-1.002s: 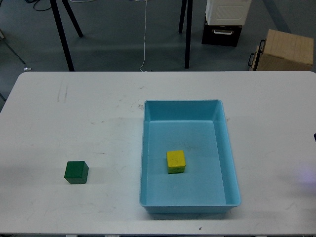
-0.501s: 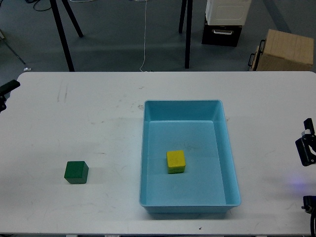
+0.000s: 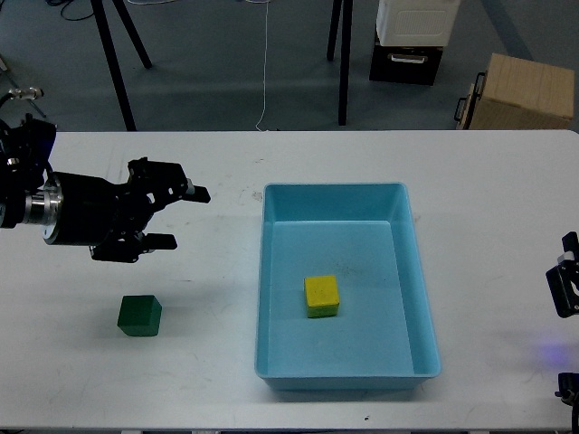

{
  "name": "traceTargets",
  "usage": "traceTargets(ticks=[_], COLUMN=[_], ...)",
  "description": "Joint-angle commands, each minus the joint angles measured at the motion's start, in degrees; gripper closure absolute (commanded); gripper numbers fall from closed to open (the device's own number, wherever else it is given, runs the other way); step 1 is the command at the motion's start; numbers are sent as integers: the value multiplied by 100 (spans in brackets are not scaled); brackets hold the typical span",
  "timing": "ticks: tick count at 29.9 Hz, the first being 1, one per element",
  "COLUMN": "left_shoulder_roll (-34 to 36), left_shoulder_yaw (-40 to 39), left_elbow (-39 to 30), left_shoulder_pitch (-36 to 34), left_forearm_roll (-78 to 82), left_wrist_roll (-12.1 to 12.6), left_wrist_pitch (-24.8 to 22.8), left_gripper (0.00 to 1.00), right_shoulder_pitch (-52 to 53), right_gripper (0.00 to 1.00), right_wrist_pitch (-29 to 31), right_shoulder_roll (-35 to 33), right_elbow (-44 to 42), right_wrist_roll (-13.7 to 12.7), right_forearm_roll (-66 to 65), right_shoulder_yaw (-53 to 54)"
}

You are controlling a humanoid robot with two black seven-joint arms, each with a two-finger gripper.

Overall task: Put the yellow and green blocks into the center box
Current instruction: 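Move the left gripper above the dark green cube, then lower the left gripper onto the green cube and close it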

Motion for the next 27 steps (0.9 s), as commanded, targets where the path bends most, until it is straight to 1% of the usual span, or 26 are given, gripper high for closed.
traceTargets(ticks=[1,3,6,9,13,18,23,27], left_shoulder_roll=[-136,-206,-443,-750,-1278,-1515,-2157,-2404], left_shoulder_yaw=[1074,1593,2296,2824,3115,3239,3230,3230], left_elbow=[-332,-376,-499,-535,-438,-394,106,300], left_shoulder_pitch=[-1004,-1461,-1936,-2245,-2149,-2087,-1798,-1701], left_forearm_roll=[176,193,219,500,615,737,914,923], left_wrist_roll=[235,323,464,464,420,394,376,341], left_wrist_pitch=[1,1,1,1,1,94,305,322], left_gripper=[0,0,0,0,0,0,0,0], right_shoulder_pitch=[-9,-9,-9,-9,-44,-141,-158,-194], right_gripper=[0,0,0,0,0,0,0,0], right_wrist_pitch=[0,0,0,0,0,0,0,0], right_shoulder_roll=[-3,-3,-3,-3,-38,-100,-108,-109], right_elbow=[-12,-21,-21,-21,-21,-38,-109,-161], right_wrist_roll=[0,0,0,0,0,0,0,0], right_forearm_roll=[0,-9,-9,-9,-9,-9,-9,-9], right_shoulder_yaw=[-5,-5,-5,-5,4,65,74,83])
